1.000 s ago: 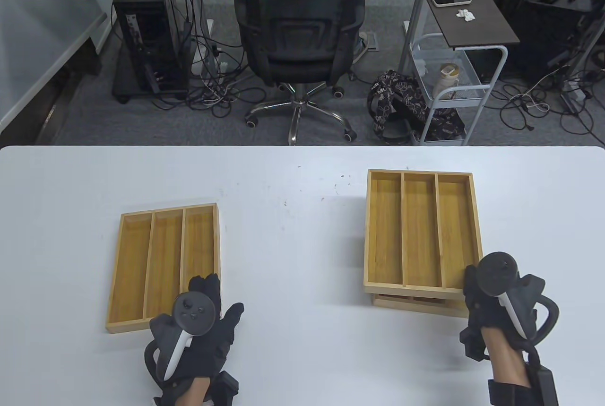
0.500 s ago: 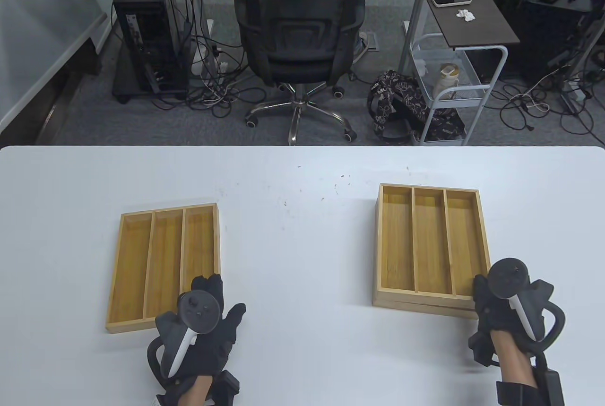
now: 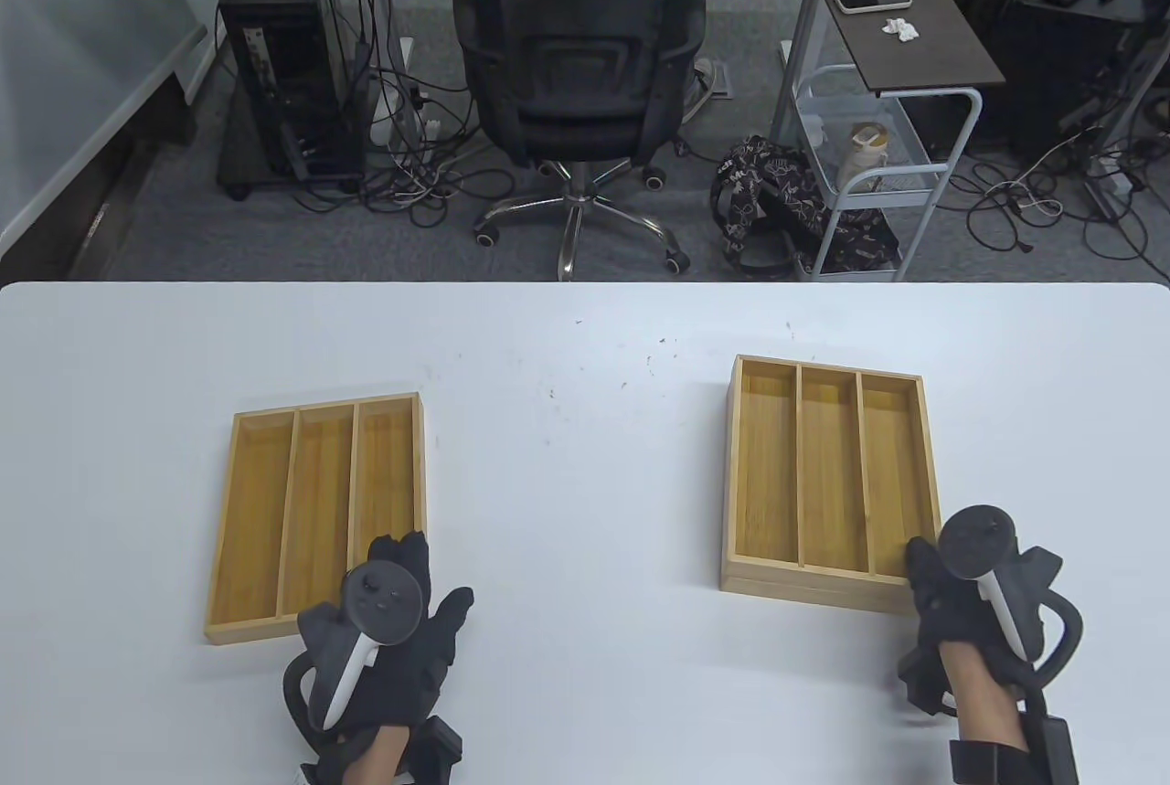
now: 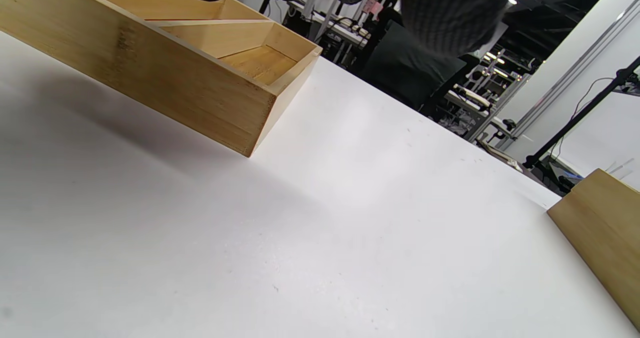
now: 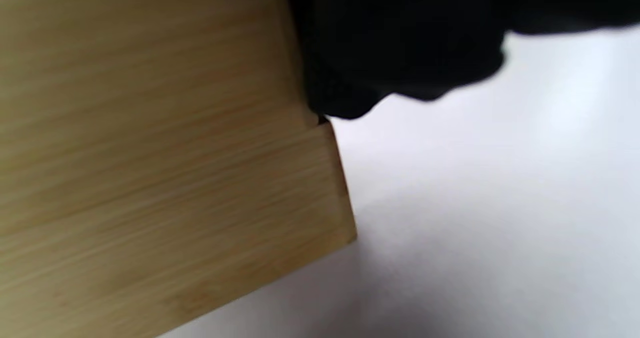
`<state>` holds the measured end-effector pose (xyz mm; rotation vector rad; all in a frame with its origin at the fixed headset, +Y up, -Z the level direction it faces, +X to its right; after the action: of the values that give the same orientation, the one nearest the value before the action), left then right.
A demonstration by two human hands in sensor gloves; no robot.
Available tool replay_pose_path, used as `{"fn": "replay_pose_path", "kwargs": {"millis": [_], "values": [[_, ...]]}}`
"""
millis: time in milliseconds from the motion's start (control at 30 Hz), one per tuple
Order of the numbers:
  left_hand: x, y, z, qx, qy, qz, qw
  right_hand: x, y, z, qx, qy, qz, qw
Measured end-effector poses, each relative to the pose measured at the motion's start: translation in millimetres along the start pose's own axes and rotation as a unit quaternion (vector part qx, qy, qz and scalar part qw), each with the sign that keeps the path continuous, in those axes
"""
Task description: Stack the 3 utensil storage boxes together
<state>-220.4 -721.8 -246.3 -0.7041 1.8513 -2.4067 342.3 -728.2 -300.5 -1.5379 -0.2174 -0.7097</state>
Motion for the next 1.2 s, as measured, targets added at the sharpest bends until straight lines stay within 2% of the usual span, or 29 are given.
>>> {"fn": "replay_pose_path", "kwargs": {"millis": [33,100,200,333,567,733,900,1033,1200], "values": [[0.0,-0.1,-0.3,-0.001,0.000,0.000,1.000,0.4,-1.8,3.2,0.003,-0.002,-0.004,1.000],[-0.6,-0.7,-1.1,-0.005,0.002,0.001,1.000,-2.5,-11.6,18.7,0.048,-0.010,-0.004,0.999],[-1.5,-1.3,-1.2,-0.006,0.001,0.004,1.000,-13.5,-30.9,39.1,0.088,0.000,0.020,0.996],[-4.4,-4.8,-1.0,-0.009,0.006,0.010,1.000,-40.0,-63.1,59.3,0.094,0.098,0.078,0.988],[-6.7,-8.8,-2.9,-0.014,0.004,0.021,1.000,-104.7,-123.8,67.1,0.102,0.144,0.200,0.964],[-9.8,-12.5,-3.0,-0.021,0.005,0.030,0.999,-146.1,-166.2,44.8,0.092,0.160,0.262,0.947],[-11.2,-13.4,-2.4,-0.021,0.005,0.035,0.999,-168.5,-195.7,-0.4,0.085,0.125,0.294,0.944],[-11.1,-13.0,-2.3,-0.021,0.005,0.034,0.999,-171.5,-198.2,-29.9,0.076,0.096,0.306,0.944],[-10.8,-9.2,1.0,-0.016,0.008,0.025,1.000,-165.9,-197.8,-38.4,0.086,0.081,0.310,0.943]]}}
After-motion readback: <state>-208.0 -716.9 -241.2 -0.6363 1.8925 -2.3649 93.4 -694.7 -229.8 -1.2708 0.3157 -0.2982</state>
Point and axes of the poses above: the tracker on the back of each hand, its own x axis roughly to the little-finger side, its own y axis roughly from the wrist to the fingertips, z = x × y, the point moved 2 cm from there along y, roughly from the wrist to the fingertips, and after that the axes turned 5 degrees about y, right-handed, at the moved point
